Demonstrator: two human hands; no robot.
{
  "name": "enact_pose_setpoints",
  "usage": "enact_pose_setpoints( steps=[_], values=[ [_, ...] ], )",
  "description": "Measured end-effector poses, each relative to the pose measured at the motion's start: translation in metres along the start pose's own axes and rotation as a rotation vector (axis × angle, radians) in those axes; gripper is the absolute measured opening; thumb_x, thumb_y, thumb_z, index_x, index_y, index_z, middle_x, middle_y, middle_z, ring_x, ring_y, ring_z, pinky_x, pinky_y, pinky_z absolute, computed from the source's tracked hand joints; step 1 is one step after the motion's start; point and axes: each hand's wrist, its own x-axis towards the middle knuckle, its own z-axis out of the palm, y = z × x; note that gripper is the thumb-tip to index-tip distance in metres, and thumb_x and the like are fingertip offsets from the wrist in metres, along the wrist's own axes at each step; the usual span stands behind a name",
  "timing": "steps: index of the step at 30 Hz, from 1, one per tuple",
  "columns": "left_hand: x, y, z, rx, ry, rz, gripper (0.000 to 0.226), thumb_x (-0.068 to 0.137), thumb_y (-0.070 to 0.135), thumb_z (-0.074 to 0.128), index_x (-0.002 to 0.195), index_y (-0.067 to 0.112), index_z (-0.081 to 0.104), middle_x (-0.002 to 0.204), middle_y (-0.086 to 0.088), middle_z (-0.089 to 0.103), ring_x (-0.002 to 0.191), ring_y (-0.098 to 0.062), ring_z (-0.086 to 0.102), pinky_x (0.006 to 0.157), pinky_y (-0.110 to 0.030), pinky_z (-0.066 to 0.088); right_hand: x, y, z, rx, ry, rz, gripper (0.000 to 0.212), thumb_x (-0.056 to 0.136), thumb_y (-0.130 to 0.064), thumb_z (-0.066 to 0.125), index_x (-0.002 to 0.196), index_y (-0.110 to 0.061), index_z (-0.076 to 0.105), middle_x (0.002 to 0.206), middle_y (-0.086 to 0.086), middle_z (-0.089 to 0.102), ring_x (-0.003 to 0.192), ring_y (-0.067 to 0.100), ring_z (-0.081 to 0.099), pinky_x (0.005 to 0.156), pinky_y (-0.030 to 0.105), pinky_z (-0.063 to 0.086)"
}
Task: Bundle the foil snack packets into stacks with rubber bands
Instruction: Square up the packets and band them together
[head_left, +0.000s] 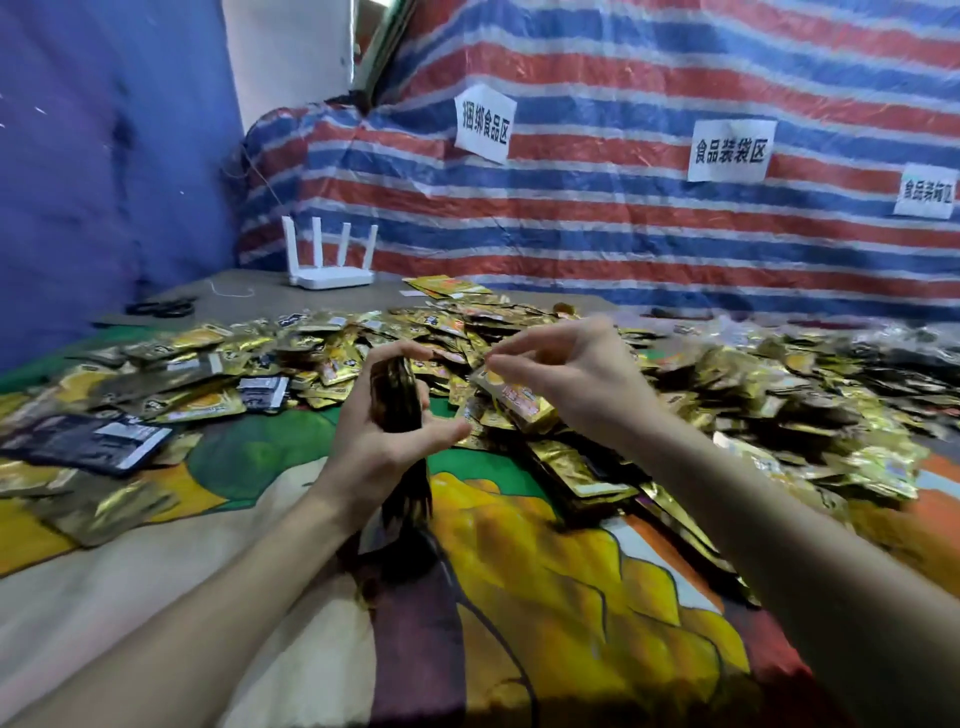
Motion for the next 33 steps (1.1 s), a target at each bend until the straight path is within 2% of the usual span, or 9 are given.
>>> enact_pose_setpoints(
  steps=[3,8,14,16,20,22,27,31,33],
  values=[
    [0.002,0.001,-0.005,0.03,0.019,0.026,0.053,0.068,0.002,0.076,0.113,0.019,0.054,0.073,-0.02,0.045,0.064,-0.023,0.046,0.06,-0.032,0.042,0.014,0.002,0.05,0.152,-0.095,0.006,0.007,0.089,-0.013,0.076,0.092,-0.008,0.08,0.054,-0.015,0.064,0.049,-0.005,0.052,0.05,0.008,0.036],
    [0.003,-0.004,-0.02,0.053,0.136,-0.004,0.05,0.068,-0.007,0.056,0.111,0.019,0.053,0.063,0.003,0.047,0.056,-0.012,0.044,0.052,-0.023,0.039,0.019,0.019,0.087,0.406,-0.142,0.118,0.01,0.086,-0.022,0.078,0.086,-0.012,0.08,0.061,-0.007,0.065,0.058,0.004,0.053,0.055,0.016,0.041],
    [0.005,-0.008,-0.025,0.117,0.108,-0.049,0.053,0.068,-0.004,0.053,0.115,0.022,0.056,0.081,-0.01,0.048,0.065,-0.019,0.049,0.059,-0.03,0.047,0.012,0.04,0.093,0.456,-0.195,0.107,0.014,0.08,-0.03,0.076,0.078,-0.017,0.078,0.064,-0.003,0.068,0.06,0.006,0.06,0.059,0.017,0.049],
    [0.007,-0.009,-0.025,0.11,0.104,-0.076,0.055,0.067,-0.005,0.052,0.114,0.024,0.056,0.087,-0.013,0.05,0.066,-0.02,0.054,0.061,-0.032,0.052,0.01,0.042,0.088,0.43,-0.25,0.11,0.012,0.083,-0.023,0.076,0.082,-0.011,0.077,0.068,-0.001,0.07,0.064,0.008,0.062,0.062,0.019,0.052],
    [0.006,-0.01,-0.028,0.166,0.049,-0.062,0.061,0.065,-0.01,0.054,0.117,0.021,0.055,0.087,-0.014,0.05,0.069,-0.02,0.056,0.079,-0.031,0.052,0.005,0.042,0.091,0.369,-0.383,0.147,0.007,0.089,-0.005,0.073,0.083,-0.001,0.072,0.079,0.009,0.065,0.077,0.015,0.06,0.076,0.03,0.049],
    [0.006,-0.01,-0.027,0.156,0.035,-0.068,0.06,0.065,-0.011,0.054,0.118,0.018,0.055,0.086,-0.014,0.049,0.068,-0.02,0.054,0.074,-0.032,0.051,0.004,0.04,0.092,0.415,-0.361,0.187,0.008,0.089,-0.003,0.072,0.08,-0.004,0.071,0.079,0.009,0.065,0.079,0.015,0.059,0.078,0.03,0.048],
    [0.008,-0.009,-0.026,-0.038,0.104,-0.172,0.059,0.063,-0.008,0.056,0.113,0.021,0.061,0.085,-0.015,0.049,0.075,-0.031,0.048,0.067,-0.052,0.048,0.001,0.036,0.096,0.773,-0.307,0.379,0.014,0.086,0.002,0.07,0.074,-0.004,0.072,0.071,0.011,0.062,0.063,0.016,0.058,0.061,0.022,0.051],
    [0.01,-0.009,-0.029,-0.12,0.14,-0.232,0.065,0.059,-0.008,0.058,0.116,0.022,0.061,0.083,-0.01,0.055,0.068,-0.023,0.061,0.064,-0.036,0.053,0.002,0.039,0.097,0.766,-0.136,0.435,0.004,0.086,-0.006,0.074,0.084,-0.004,0.077,0.076,0.01,0.069,0.064,0.013,0.059,0.057,0.02,0.05],
    [0.008,-0.009,-0.028,-0.022,0.124,-0.183,0.065,0.061,-0.008,0.06,0.116,0.027,0.06,0.088,-0.012,0.054,0.071,-0.025,0.063,0.067,-0.04,0.055,0.001,0.039,0.098,0.748,-0.165,0.461,0.003,0.084,-0.007,0.075,0.084,-0.006,0.077,0.08,0.013,0.069,0.068,0.016,0.06,0.058,0.021,0.051]
  ],
)
